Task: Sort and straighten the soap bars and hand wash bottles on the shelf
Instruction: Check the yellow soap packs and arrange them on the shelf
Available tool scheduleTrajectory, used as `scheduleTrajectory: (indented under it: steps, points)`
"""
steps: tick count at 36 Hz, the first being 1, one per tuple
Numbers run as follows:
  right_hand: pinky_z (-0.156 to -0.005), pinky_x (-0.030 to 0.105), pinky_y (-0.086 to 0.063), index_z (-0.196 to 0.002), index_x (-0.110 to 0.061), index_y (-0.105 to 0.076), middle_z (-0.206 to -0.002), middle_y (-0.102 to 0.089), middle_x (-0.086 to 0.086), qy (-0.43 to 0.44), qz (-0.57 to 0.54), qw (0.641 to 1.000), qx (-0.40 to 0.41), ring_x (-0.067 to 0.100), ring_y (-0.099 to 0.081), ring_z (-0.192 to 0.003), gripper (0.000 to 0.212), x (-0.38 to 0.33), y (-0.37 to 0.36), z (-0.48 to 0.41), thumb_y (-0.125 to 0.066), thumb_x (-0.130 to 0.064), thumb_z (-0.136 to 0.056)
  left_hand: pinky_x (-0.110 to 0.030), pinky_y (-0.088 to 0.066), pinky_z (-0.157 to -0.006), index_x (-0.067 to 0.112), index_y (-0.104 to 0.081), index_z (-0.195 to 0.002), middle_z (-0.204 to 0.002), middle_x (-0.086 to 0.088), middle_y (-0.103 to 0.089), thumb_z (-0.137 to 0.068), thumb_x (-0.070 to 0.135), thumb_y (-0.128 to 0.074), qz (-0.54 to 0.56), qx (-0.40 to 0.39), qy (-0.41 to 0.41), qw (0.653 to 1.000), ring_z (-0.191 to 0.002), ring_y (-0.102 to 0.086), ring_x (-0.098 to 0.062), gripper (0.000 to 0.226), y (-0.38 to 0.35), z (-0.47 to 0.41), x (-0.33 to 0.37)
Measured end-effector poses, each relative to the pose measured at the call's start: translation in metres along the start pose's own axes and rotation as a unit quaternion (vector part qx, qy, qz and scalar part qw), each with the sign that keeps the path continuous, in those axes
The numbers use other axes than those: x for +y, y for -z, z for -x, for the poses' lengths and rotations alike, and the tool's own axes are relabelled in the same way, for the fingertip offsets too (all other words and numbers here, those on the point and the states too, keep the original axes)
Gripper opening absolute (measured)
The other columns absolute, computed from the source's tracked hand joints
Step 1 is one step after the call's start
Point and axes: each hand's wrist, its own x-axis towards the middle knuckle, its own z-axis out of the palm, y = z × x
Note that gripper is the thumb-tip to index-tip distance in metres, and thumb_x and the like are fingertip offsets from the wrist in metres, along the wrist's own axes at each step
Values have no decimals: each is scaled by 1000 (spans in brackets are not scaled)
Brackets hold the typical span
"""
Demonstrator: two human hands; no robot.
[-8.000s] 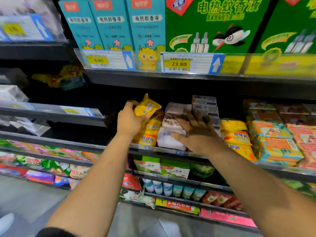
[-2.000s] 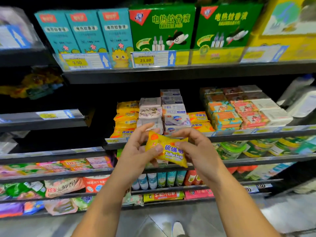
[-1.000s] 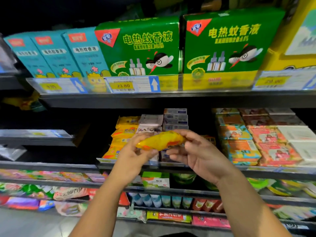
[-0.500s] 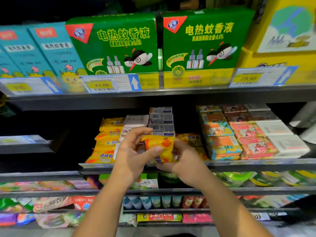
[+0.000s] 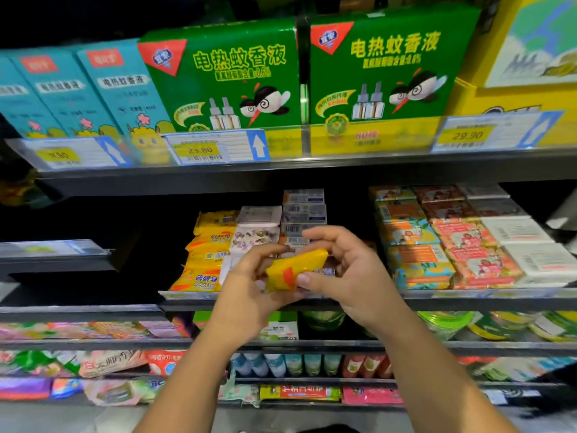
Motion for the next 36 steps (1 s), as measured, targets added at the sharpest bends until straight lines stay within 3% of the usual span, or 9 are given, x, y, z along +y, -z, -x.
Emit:
scheduleTrajectory:
  steps: [4, 10, 13, 17, 23, 27, 30, 33, 36]
  points:
    - [-74, 27, -56, -123, -24, -59, -95, -73, -3, -14, -37, 999, 24, 14, -70, -89, 52, -6, 5, -5, -78, -18, -75, -36, -60, -69, 29, -59, -114, -90, -2, -75, -53, 17, -90, 68, 57, 27, 996, -80, -73, -21, 69, 13, 3, 5]
    - [-67, 29, -55, -122, -20, -61, -88, -72, 16, -133, -119, 984, 21, 19, -70, -77, 29, -7, -10, -10, -65, -12, -94, -20, -48, -46, 15, -58, -108, -86, -3, -71, -76, 23, -81, 318, 109, 138, 932, -66, -66, -15, 40, 19, 1, 17]
    - [-52, 26, -46, -117, -13, -61, -74, -71, 9, -196, -133, 971, 21, 19, -64, -62, 18, -4, -18, -11, -58, -19, -100, -18, -40, -39, 10, -57, -112, -70, 0, -67, -74, 29, -75, 284, 98, 222, 928, -49, -58, -10, 46, 19, 1, 14]
    - [-46, 27, -39, -117, -12, -61, -76, -71, 8, -254, -99, 962, 22, 20, -61, -56, 31, 0, -16, -13, -57, -38, -100, -17, -37, -36, 13, -62, -105, -76, -2, -70, -71, 32, -79, 248, 88, 262, 929, -54, -62, -11, 42, 22, 5, 12]
    - [-44, 26, -48, -120, -18, -63, -101, -77, 6, -298, -102, 949, 4, 28, -71, -69, 67, -2, -11, -16, -50, -71, -82, -26, -56, -64, 13, -58, -101, -79, 6, -68, -80, -5, -75, 77, 90, 85, 989, -75, -65, -12, 32, 27, 4, 11]
    - [-54, 29, -60, -121, -11, -64, -99, -76, 12, -266, -220, 938, 15, 27, -74, -78, 56, -9, -12, -18, -56, -53, -84, -16, -54, -73, 10, -64, -97, -102, 1, -71, -76, -24, -70, -2, 23, -34, 999, -97, -68, -5, 41, 29, 4, 16]
    - [-53, 27, -59, -125, -12, -60, -98, -73, 11, -219, -191, 956, 34, 22, -74, -79, 33, -7, -9, -18, -66, -17, -93, -19, -54, -84, 31, -61, -121, -119, 18, -62, -78, -11, -77, -79, -48, -40, 995, -112, -61, -5, 63, 33, 7, 18]
    - [-58, 32, -59, -121, -19, -60, -104, -71, 11, -176, -128, 975, 43, 24, -74, -81, 33, -3, -8, -18, -66, -4, -93, -13, -41, -103, 59, -21, -148, -152, 33, -27, -78, 10, -84, -187, -192, 12, 963, -139, -31, 10, 106, 45, 10, 20]
    - [-63, 35, -59, -118, -26, -59, -104, -72, 4, -139, -79, 987, 21, 23, -74, -85, 38, 1, -12, -17, -69, -2, -91, -13, -34, -109, 56, 1, -152, -158, 30, -12, -77, 35, -85, -267, -224, 39, 937, -142, -20, 10, 117, 43, 8, 18]
